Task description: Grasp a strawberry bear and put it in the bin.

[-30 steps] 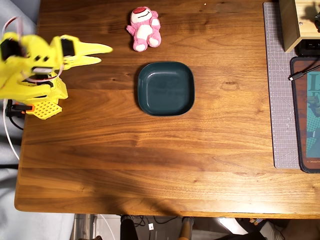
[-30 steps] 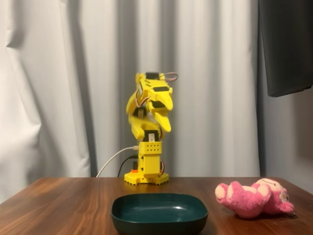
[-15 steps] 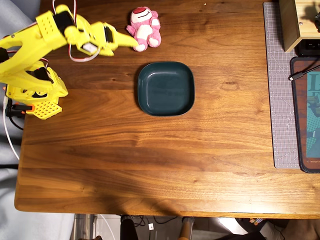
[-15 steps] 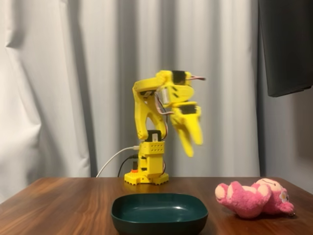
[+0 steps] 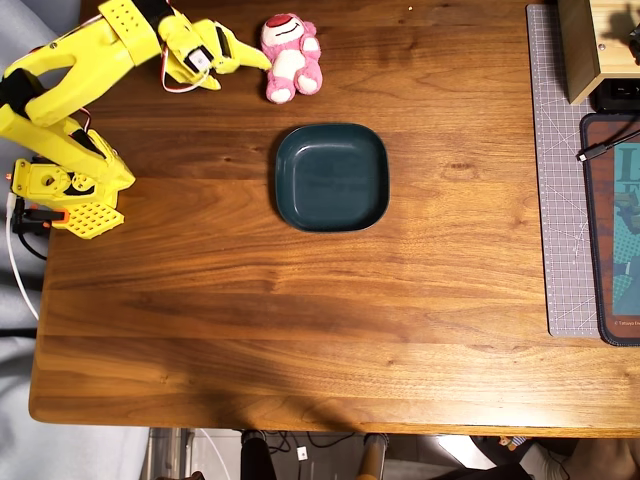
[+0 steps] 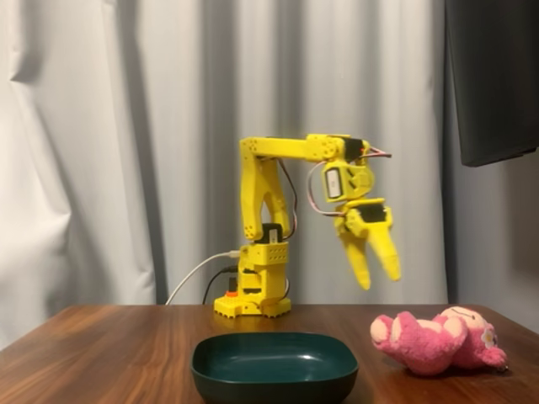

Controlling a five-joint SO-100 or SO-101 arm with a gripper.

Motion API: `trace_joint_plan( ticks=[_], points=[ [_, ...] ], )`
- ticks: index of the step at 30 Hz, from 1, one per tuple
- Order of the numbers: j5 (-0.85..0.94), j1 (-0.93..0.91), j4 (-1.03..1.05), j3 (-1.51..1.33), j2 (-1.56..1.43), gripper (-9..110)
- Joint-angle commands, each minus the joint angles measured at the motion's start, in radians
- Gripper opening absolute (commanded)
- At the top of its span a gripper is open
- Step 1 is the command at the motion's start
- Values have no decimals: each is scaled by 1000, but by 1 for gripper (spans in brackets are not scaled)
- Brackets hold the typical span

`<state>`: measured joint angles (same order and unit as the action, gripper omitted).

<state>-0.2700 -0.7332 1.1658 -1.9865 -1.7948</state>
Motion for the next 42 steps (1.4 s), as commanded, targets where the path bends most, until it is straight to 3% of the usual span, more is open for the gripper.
trace_joint_plan(
  ticks=[1,9,27,42],
  points=[
    [-9,-57,5,6,-12,34],
    [-9,-152,-14,54,18,33],
    [49,130,-160,229,258,36],
    [55,71,-137,425,462,36]
  ],
)
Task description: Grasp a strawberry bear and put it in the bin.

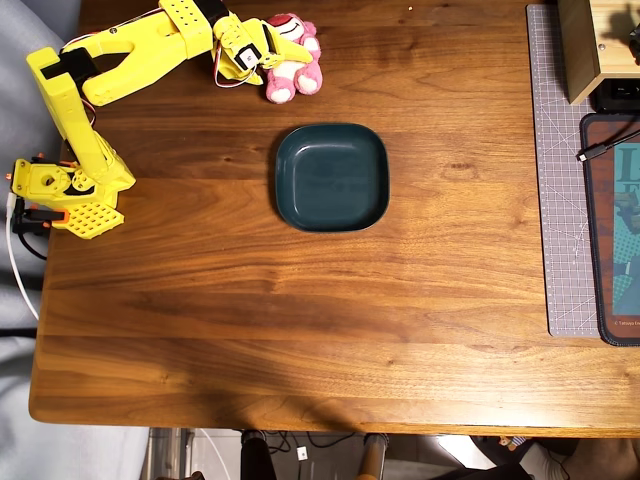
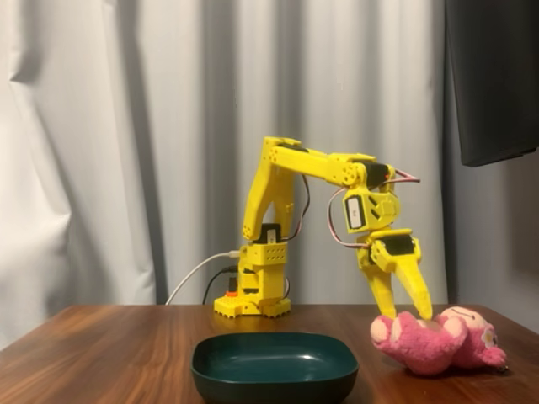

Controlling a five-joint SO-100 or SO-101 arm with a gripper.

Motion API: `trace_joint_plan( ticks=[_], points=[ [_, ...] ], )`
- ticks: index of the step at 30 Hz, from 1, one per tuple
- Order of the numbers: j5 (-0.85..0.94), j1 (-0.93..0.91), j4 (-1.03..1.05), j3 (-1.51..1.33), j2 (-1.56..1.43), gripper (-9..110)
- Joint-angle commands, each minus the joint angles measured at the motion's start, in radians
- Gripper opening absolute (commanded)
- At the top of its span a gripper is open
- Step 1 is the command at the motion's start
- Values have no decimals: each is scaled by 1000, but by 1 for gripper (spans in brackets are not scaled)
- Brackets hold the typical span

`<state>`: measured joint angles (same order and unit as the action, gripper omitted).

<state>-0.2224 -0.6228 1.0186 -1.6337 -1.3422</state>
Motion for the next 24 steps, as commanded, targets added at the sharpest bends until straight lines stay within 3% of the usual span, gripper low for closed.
trace_joint_plan(
  ticks=[1,24],
  points=[
    [8,-41,12,84,23,36],
    [6,48,51,244,219,37]
  ],
)
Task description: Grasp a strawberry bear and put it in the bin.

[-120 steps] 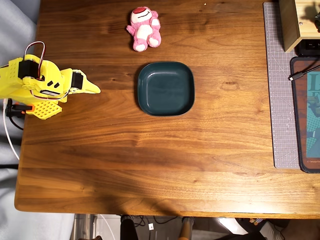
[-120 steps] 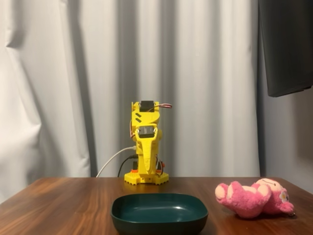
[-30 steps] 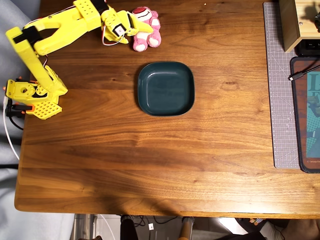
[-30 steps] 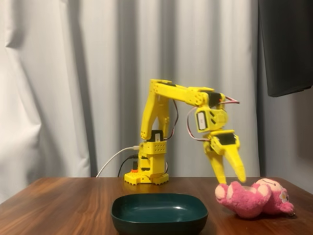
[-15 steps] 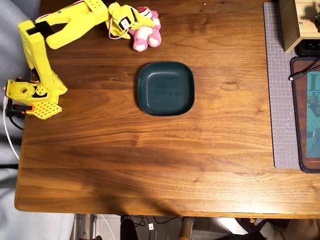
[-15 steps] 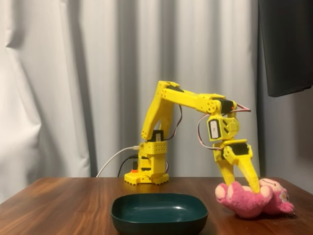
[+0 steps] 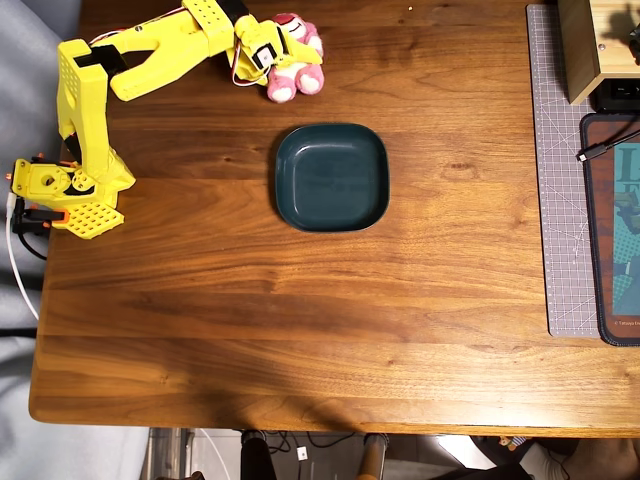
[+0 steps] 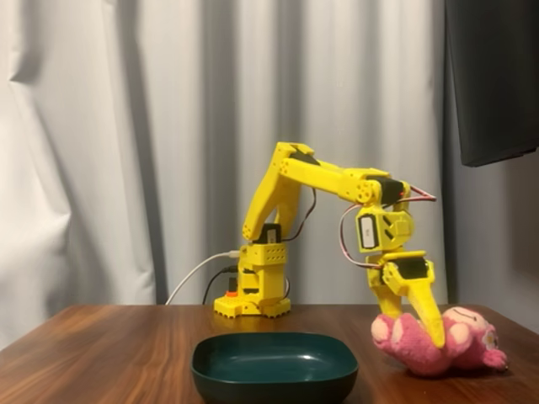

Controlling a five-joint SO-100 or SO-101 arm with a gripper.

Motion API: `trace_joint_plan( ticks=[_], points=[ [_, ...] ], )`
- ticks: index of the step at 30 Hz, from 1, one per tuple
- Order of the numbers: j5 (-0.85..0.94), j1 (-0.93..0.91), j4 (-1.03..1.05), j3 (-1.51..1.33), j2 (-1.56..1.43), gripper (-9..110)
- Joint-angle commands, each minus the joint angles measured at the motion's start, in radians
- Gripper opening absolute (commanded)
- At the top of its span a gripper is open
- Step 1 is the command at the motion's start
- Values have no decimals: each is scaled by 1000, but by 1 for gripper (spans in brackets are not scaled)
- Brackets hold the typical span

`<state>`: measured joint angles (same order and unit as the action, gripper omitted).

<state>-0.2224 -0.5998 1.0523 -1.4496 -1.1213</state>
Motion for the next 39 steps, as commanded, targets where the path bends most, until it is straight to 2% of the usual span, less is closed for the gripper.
trace_joint_plan(
  ticks=[1,5,9,14,20,24,31,39],
  points=[
    [6,29,23,69,5,37],
    [6,35,26,83,12,35],
    [6,31,26,83,14,27],
    [6,18,29,80,14,27],
    [11,-8,57,84,12,9],
    [12,-23,78,86,12,2],
    [-3,-15,190,126,3,0],
    [-5,97,345,308,-149,0]
  ],
)
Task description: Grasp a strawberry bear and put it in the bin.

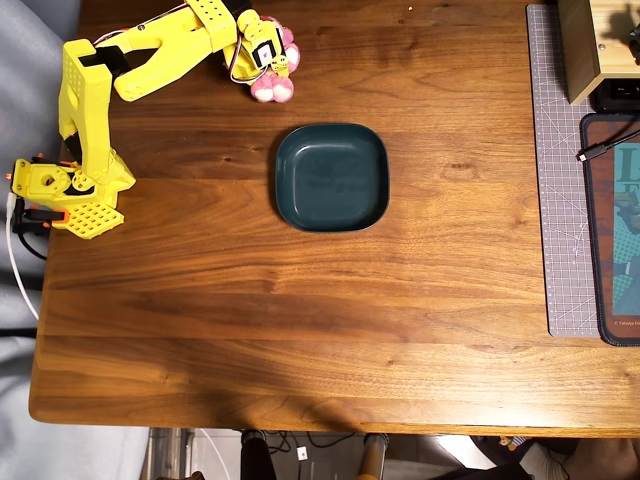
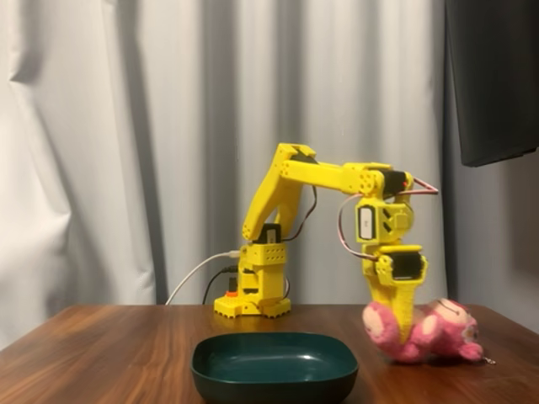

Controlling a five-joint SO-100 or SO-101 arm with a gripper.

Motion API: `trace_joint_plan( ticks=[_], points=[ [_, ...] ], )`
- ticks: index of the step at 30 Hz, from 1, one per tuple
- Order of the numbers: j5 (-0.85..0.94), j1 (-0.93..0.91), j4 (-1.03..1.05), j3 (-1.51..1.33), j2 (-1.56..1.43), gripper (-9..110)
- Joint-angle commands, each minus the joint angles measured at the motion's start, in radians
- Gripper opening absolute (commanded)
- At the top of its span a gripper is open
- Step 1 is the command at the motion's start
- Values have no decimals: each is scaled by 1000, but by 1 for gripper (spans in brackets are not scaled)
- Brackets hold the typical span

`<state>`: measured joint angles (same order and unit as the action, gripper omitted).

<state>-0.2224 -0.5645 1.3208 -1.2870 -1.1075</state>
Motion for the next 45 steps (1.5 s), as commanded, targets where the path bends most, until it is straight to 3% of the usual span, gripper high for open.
trace_joint_plan(
  ticks=[1,4,15,26,34,45],
  points=[
    [-5,64,118,170,-186,0],
    [-14,64,195,160,-273,0],
    [-31,78,146,61,-508,0],
    [21,387,121,-51,-520,0],
    [34,426,114,-120,-574,0],
    [83,526,-265,-252,-554,0]
  ],
)
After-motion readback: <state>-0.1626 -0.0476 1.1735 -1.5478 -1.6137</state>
